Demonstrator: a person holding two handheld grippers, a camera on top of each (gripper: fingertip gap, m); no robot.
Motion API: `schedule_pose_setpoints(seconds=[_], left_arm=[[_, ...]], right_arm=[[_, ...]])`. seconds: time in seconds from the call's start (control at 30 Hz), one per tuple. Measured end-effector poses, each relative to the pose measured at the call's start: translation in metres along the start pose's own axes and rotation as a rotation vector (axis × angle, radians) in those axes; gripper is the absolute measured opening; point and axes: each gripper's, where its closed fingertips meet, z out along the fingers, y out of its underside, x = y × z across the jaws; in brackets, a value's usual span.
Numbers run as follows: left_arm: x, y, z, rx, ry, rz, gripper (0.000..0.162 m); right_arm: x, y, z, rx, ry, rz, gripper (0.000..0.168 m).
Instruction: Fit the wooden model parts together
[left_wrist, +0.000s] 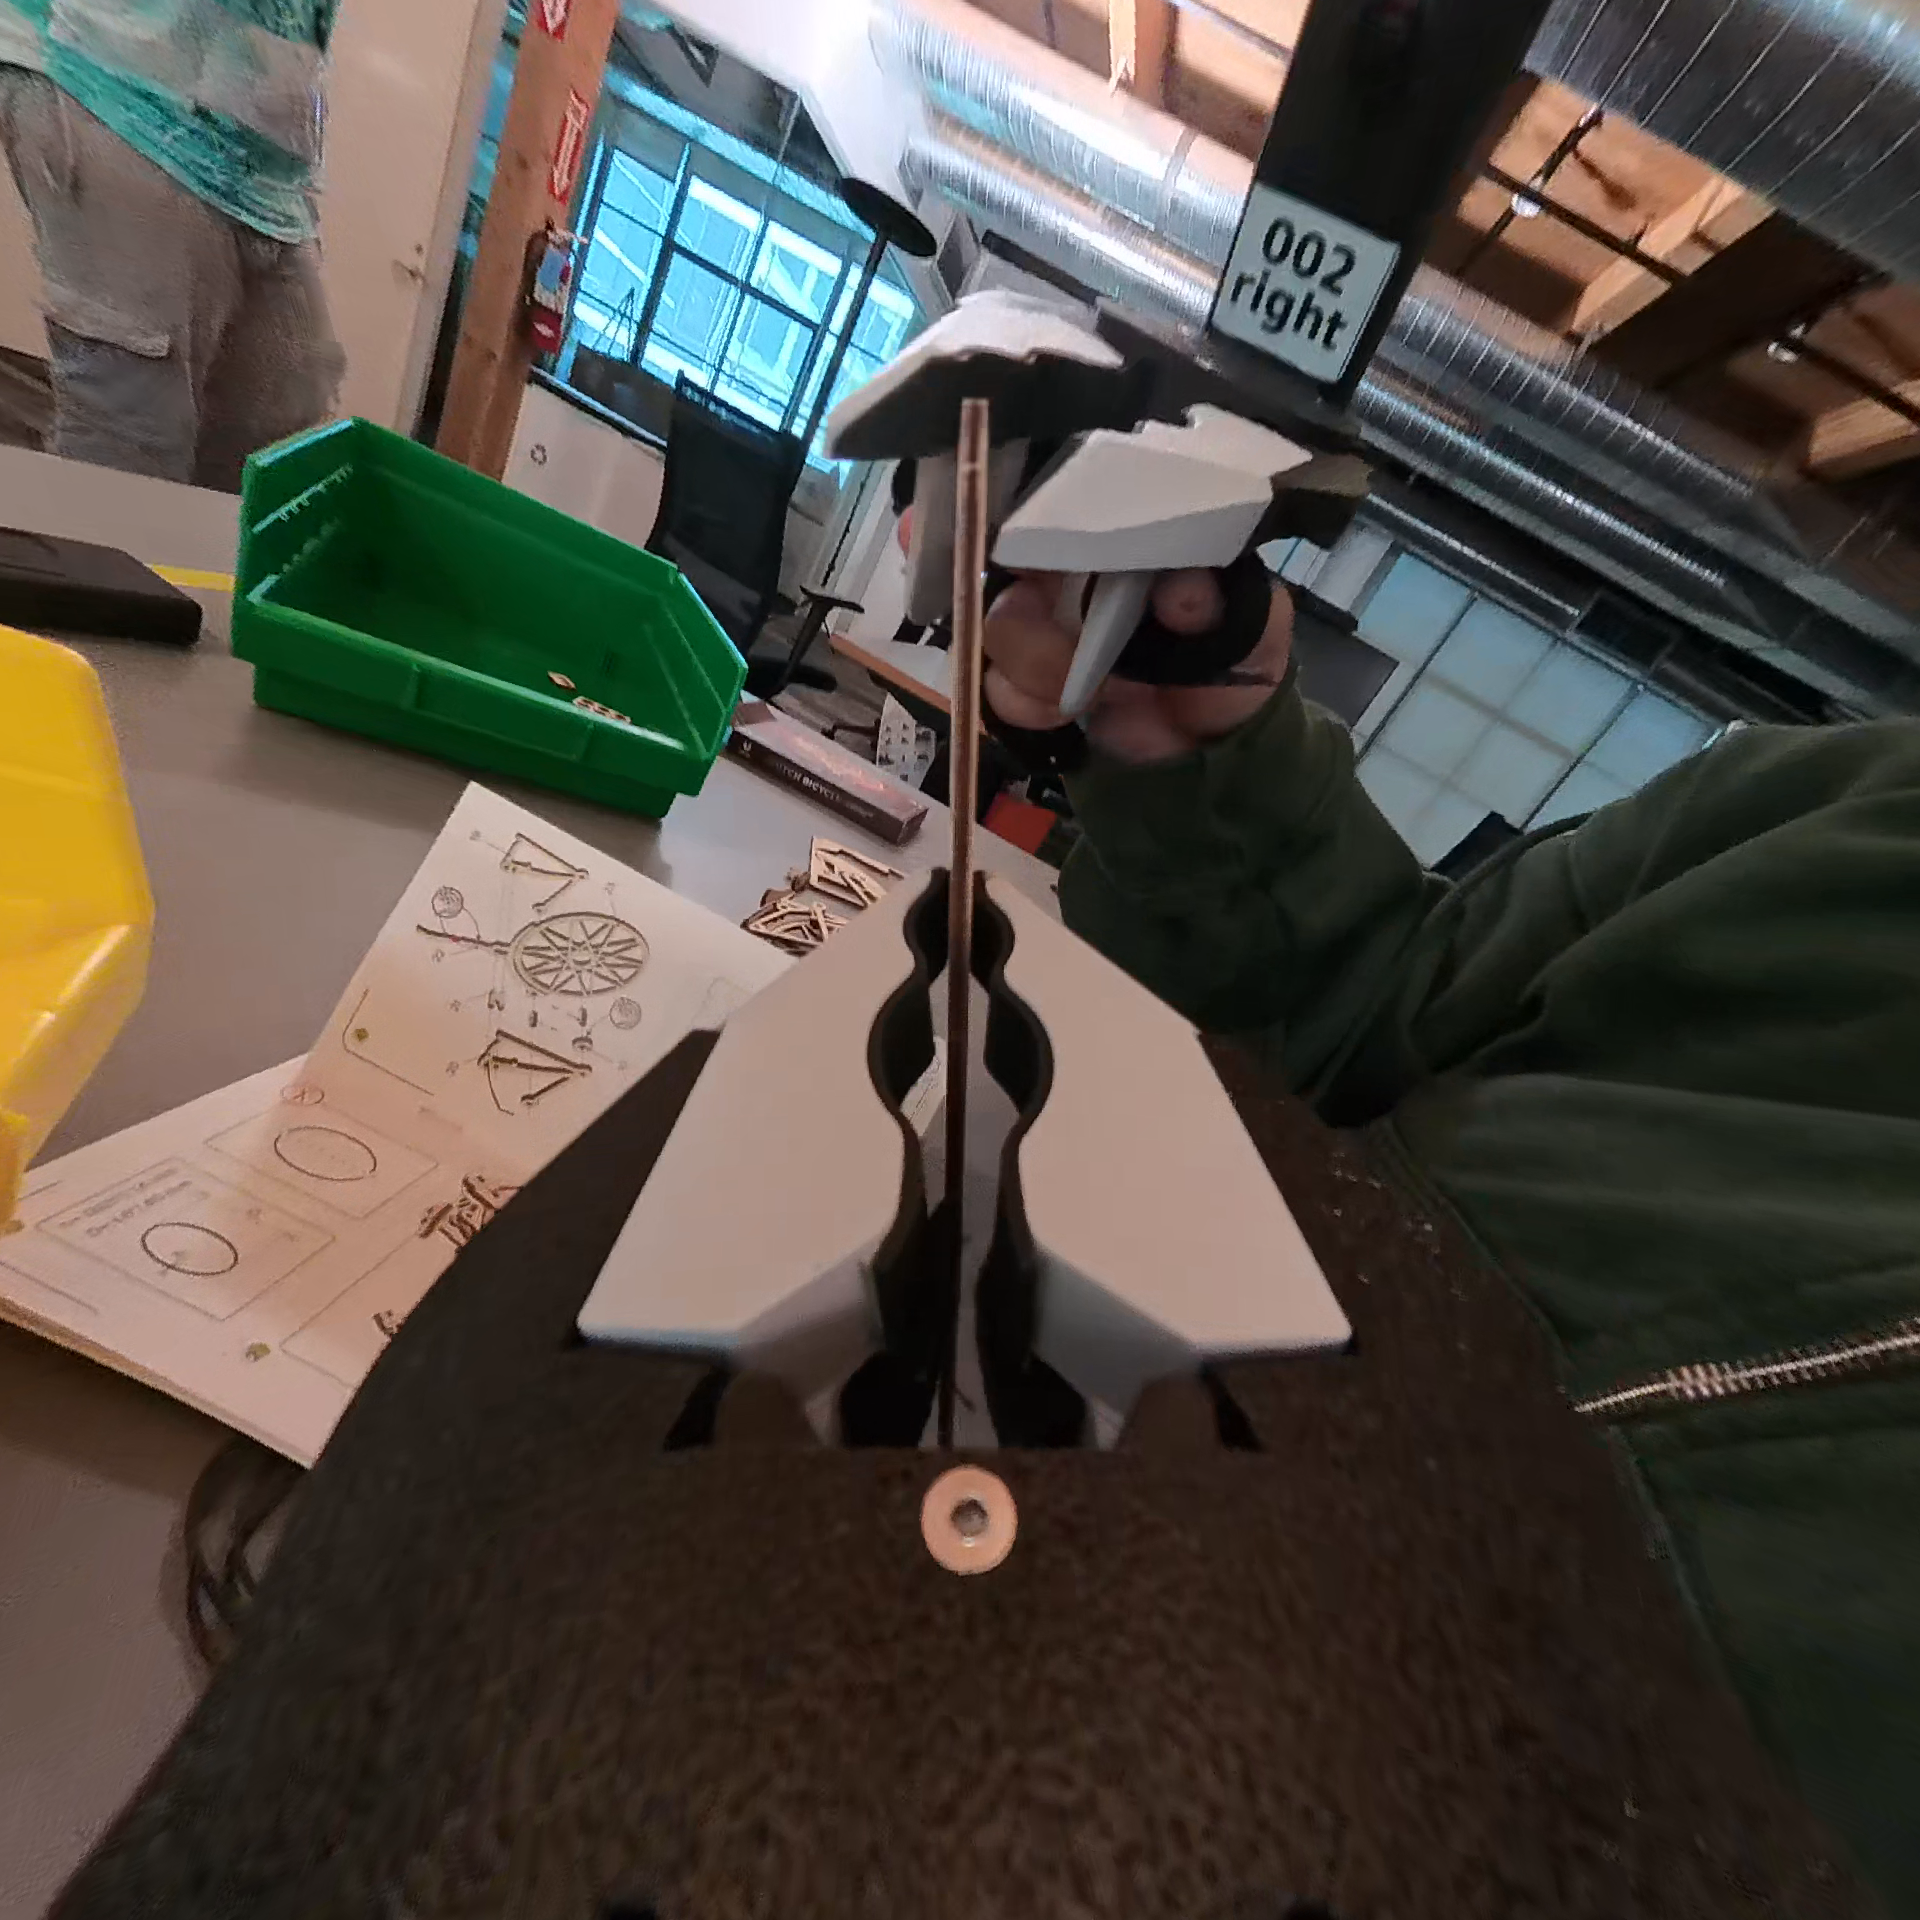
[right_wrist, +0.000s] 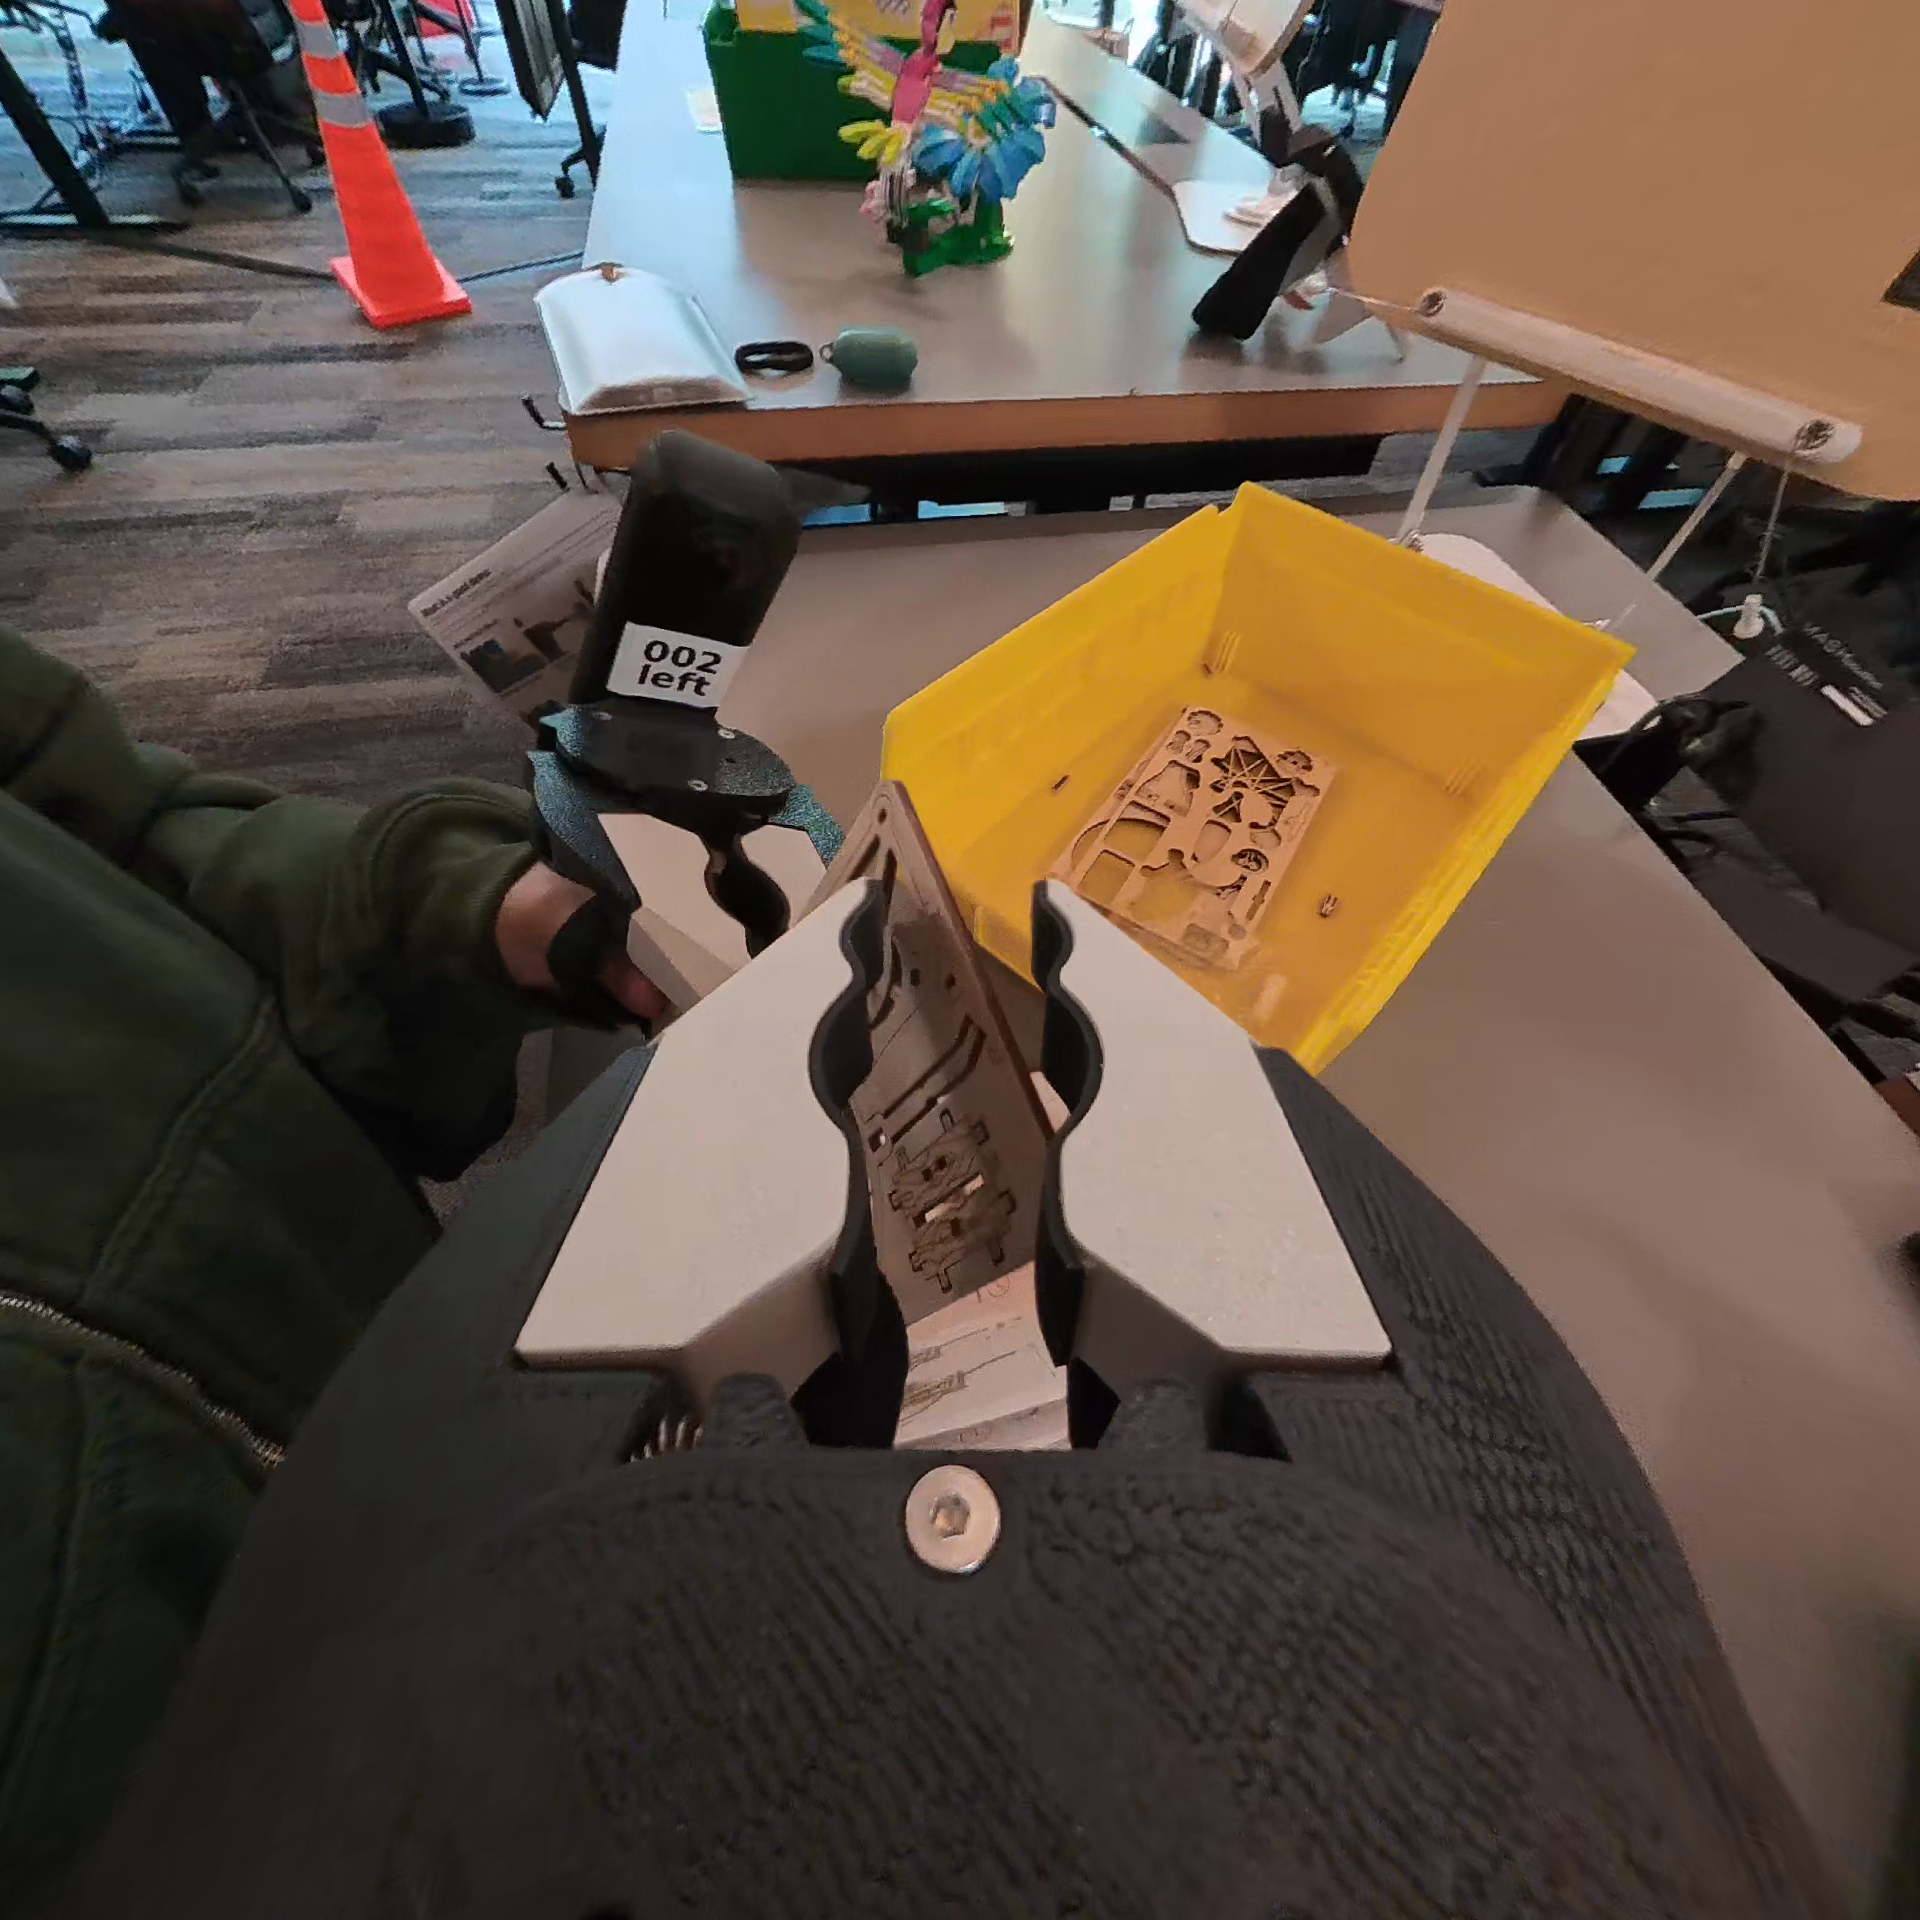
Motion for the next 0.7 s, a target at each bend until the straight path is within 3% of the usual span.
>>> schedule_pose_setpoints(seconds=[0.03,0.7], left_arm=[[0.001,0.002,0.001,-0.013,0.003,0.006,0.001],[0.005,0.017,0.008,-0.11,-0.013,0.122,0.001]], right_arm=[[0.0,0.001,-0.001,-0.008,-0.005,0.001,0.023],[-0.018,0.01,-0.007,-0.035,-0.156,0.078,0.006]])
